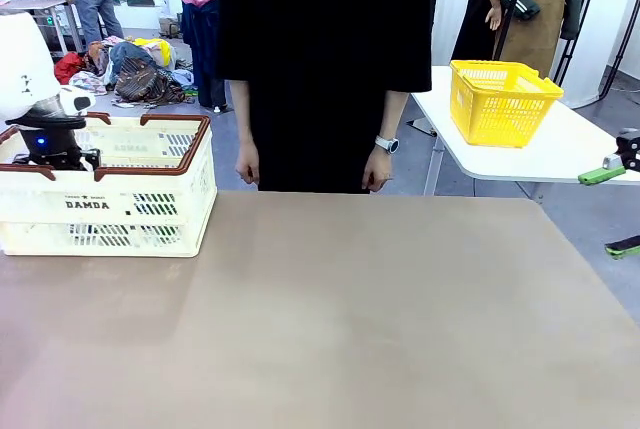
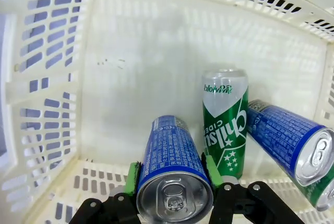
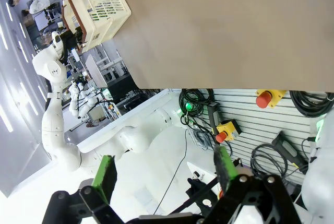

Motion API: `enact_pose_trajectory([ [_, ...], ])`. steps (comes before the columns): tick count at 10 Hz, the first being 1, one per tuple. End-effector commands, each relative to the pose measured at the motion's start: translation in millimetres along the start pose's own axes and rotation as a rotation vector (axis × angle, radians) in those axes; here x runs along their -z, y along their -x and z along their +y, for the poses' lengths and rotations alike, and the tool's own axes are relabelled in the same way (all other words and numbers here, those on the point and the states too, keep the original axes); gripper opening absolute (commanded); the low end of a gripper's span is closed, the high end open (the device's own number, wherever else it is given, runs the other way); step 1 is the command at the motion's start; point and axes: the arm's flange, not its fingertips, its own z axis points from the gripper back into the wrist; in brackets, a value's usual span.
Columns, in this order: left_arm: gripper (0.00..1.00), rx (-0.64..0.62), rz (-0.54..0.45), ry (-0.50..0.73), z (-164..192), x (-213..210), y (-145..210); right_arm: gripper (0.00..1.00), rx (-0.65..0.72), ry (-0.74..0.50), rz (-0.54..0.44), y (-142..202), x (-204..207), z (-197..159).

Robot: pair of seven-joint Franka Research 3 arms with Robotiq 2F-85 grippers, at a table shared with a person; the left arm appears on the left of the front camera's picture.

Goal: Place the drinks into the Shopping basket.
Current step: Pick up one drink and place it into the Shopping basket.

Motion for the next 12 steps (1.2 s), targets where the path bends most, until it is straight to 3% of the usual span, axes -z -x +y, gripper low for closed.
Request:
enact_pose_trajectory([
  [1, 0.00, 0.006, 0.007, 0.022, -2.7, -4.0, -4.7, 1.00, -0.026, -0.020, 0.004, -1.1, -1.2, 2.1],
  [4, 1.00, 0.011, 0.019, 0.019, -4.7, -2.6, -5.6, 1.00, -0.026, -0.020, 0.004, -1.1, -1.2, 2.1],
  [8, 1.00, -0.002, -0.030, 0.017, 1.7, -41.4, -5.6, 1.00, -0.026, -0.020, 0.004, -1.1, -1.2, 2.1],
  [11, 1.00, -0.093, -0.118, 0.062, 11.7, -158.9, 1.5, 1.00, -0.026, -0.020, 0.004, -1.1, -1.2, 2.1],
  [12, 1.00, -0.099, -0.103, 0.138, 8.4, -199.6, 11.5, 1.00, -0.026, -0.020, 0.004, -1.1, -1.2, 2.1],
])
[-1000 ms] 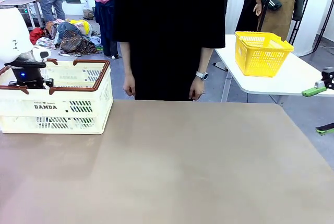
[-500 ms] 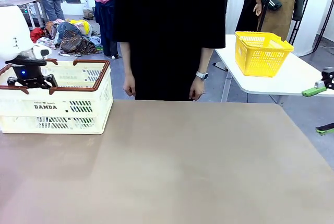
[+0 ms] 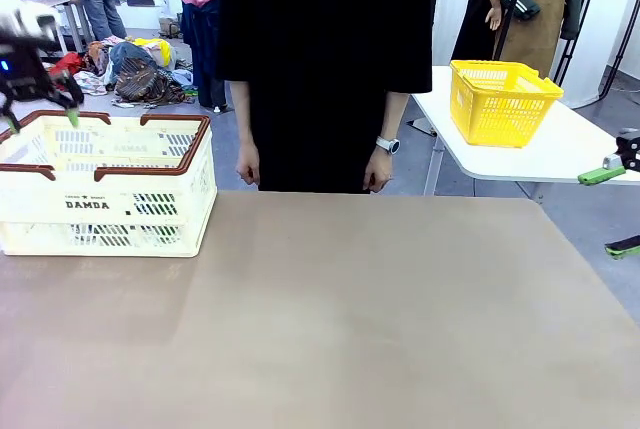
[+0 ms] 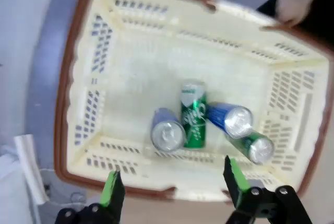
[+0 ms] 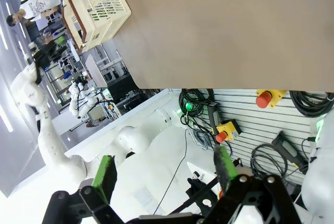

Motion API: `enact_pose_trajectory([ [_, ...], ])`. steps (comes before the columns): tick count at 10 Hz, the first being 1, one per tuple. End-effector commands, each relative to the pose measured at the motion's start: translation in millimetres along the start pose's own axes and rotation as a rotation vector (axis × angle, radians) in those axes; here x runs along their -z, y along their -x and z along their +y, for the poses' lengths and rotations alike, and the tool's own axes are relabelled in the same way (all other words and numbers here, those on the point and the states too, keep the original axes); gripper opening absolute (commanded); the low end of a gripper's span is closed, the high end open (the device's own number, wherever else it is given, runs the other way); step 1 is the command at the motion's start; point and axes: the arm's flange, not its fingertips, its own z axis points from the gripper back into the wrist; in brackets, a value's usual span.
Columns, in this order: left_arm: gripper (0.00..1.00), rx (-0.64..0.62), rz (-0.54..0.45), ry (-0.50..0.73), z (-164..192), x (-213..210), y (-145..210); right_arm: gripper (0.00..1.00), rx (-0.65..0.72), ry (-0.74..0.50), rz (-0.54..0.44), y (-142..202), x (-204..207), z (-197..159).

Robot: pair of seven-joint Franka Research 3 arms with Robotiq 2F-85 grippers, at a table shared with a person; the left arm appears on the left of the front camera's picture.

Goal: Place the drinks into the Shopping basket.
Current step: Pick up one drink and place it into the Shopping basket.

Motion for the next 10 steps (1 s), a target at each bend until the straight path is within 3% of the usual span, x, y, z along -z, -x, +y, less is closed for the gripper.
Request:
enact_pose_trajectory([
  [1, 1.00, -0.006, 0.082, 0.153, -13.5, -62.9, 17.5, 1.00, -0.026, -0.021, 0.004, -1.0, -1.3, 2.1],
  [3, 1.00, 0.030, 0.144, 0.345, -20.1, -102.8, 65.0, 1.00, -0.026, -0.021, 0.004, -1.0, -1.3, 2.1],
  [4, 1.00, 0.040, 0.133, 0.441, -13.8, -111.9, 95.1, 1.00, -0.026, -0.021, 0.004, -1.0, -1.3, 2.1],
  [5, 1.00, -0.031, 0.103, 0.508, 0.8, -115.7, 132.9, 1.00, -0.026, -0.021, 0.004, -1.0, -1.3, 2.1],
  [6, 1.00, 0.016, 0.119, 0.627, 15.8, -114.2, 164.3, 1.00, -0.026, -0.021, 0.004, -1.0, -1.3, 2.1],
  [8, 1.00, -0.007, 0.243, 0.822, 48.2, -92.8, 191.3, 1.00, -0.026, -0.021, 0.004, -1.0, -1.3, 2.1],
  [10, 1.00, -0.049, 0.386, 1.019, 72.9, -45.0, 220.4, 1.00, -0.026, -0.021, 0.004, -1.0, -1.3, 2.1],
])
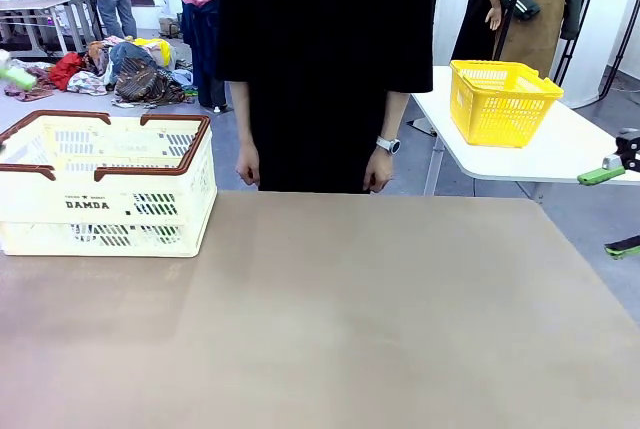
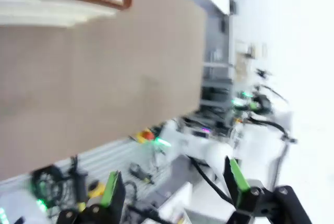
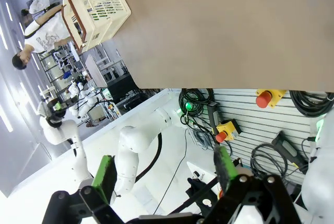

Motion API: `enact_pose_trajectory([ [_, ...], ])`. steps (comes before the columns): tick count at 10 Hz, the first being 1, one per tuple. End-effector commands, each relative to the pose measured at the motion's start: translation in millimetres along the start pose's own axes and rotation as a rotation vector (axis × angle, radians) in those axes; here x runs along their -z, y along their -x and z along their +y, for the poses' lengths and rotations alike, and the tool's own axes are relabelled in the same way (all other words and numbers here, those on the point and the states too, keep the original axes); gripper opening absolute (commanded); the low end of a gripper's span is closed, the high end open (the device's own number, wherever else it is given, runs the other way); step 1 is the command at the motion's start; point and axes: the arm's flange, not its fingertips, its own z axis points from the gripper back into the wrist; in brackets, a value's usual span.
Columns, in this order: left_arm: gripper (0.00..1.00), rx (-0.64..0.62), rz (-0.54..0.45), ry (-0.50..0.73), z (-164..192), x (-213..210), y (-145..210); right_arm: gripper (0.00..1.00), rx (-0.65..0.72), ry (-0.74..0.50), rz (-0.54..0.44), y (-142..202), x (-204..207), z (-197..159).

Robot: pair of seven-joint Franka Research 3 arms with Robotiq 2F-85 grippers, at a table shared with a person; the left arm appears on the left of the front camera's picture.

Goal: Place the drinks into the Shopping basket.
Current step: Pick up one drink and place it into the Shopping basket.

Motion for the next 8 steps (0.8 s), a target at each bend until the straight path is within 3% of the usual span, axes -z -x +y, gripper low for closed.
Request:
enact_pose_trajectory([
  [1, 1.00, -0.058, 0.001, 0.172, 50.3, 0.6, 20.7, 1.00, -0.026, -0.021, 0.003, -0.9, -1.6, 2.0],
  [3, 1.00, -0.014, -0.013, 0.288, 85.5, -6.8, 31.6, 1.00, -0.026, -0.021, 0.003, -0.9, -1.6, 2.0],
  [4, 1.00, -0.022, 0.025, 0.211, 83.5, -1.2, 13.4, 1.00, -0.026, -0.021, 0.003, -0.9, -1.6, 2.0],
  [5, 1.00, -0.050, -0.001, 0.234, 82.1, -1.4, 29.1, 1.00, -0.026, -0.021, 0.003, -0.9, -1.6, 2.0],
  [8, 1.00, -0.050, -0.001, 0.234, 82.1, -1.4, 29.1, 1.00, -0.026, -0.021, 0.003, -0.9, -1.6, 2.0],
])
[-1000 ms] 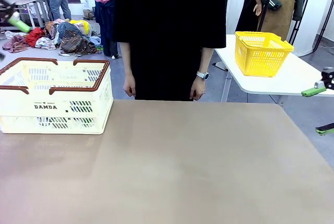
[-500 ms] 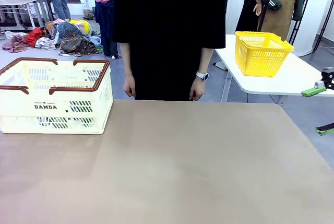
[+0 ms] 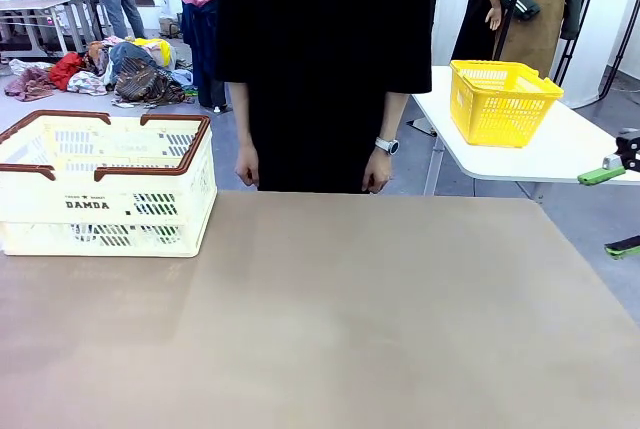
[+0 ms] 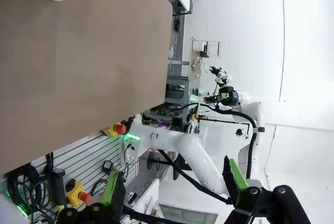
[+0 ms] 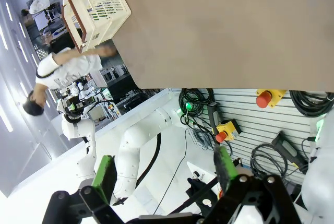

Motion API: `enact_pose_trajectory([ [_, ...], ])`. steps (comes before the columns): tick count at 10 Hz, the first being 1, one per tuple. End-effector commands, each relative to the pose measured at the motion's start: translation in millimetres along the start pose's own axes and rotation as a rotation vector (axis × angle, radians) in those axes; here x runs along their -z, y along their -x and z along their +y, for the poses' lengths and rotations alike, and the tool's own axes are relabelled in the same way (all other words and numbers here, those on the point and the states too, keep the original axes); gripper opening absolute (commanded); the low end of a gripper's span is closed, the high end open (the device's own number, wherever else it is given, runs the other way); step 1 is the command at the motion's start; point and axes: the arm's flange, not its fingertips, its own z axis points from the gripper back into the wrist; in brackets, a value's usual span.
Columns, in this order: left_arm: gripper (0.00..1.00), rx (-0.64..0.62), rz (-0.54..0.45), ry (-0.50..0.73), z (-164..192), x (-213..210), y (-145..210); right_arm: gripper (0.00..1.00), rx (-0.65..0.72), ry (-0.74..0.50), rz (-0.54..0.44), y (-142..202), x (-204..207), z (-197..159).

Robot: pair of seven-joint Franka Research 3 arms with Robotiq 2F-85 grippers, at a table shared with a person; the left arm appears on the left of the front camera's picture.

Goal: Place the drinks into the Shopping basket.
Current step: Pick up one drink and place it into the Shopping basket.

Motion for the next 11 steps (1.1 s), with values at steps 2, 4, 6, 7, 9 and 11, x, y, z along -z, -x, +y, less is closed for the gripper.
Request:
enact_pose_trajectory([
  [2, 1.00, 0.005, 0.001, 0.025, -5.7, -1.6, 2.0, 1.00, -0.026, -0.021, 0.003, -1.0, -1.5, 2.0],
  [4, 1.00, 0.005, 0.001, 0.025, -5.7, -1.6, 2.0, 1.00, -0.026, -0.021, 0.003, -1.0, -1.5, 2.0],
  [6, 1.00, 0.005, 0.001, 0.025, -5.7, -1.6, 2.0, 1.00, -0.026, -0.021, 0.003, -1.0, -1.5, 2.0],
  [7, 1.00, 0.005, 0.001, 0.025, -5.7, -1.6, 2.0, 1.00, -0.026, -0.021, 0.003, -1.0, -1.5, 2.0],
  [9, 1.00, 0.005, 0.001, 0.025, -5.7, -1.6, 2.0, 1.00, -0.026, -0.021, 0.003, -1.0, -1.5, 2.0],
  [11, 1.00, 0.005, 0.001, 0.025, -5.7, -1.6, 2.0, 1.00, -0.026, -0.021, 0.003, -1.0, -1.5, 2.0],
])
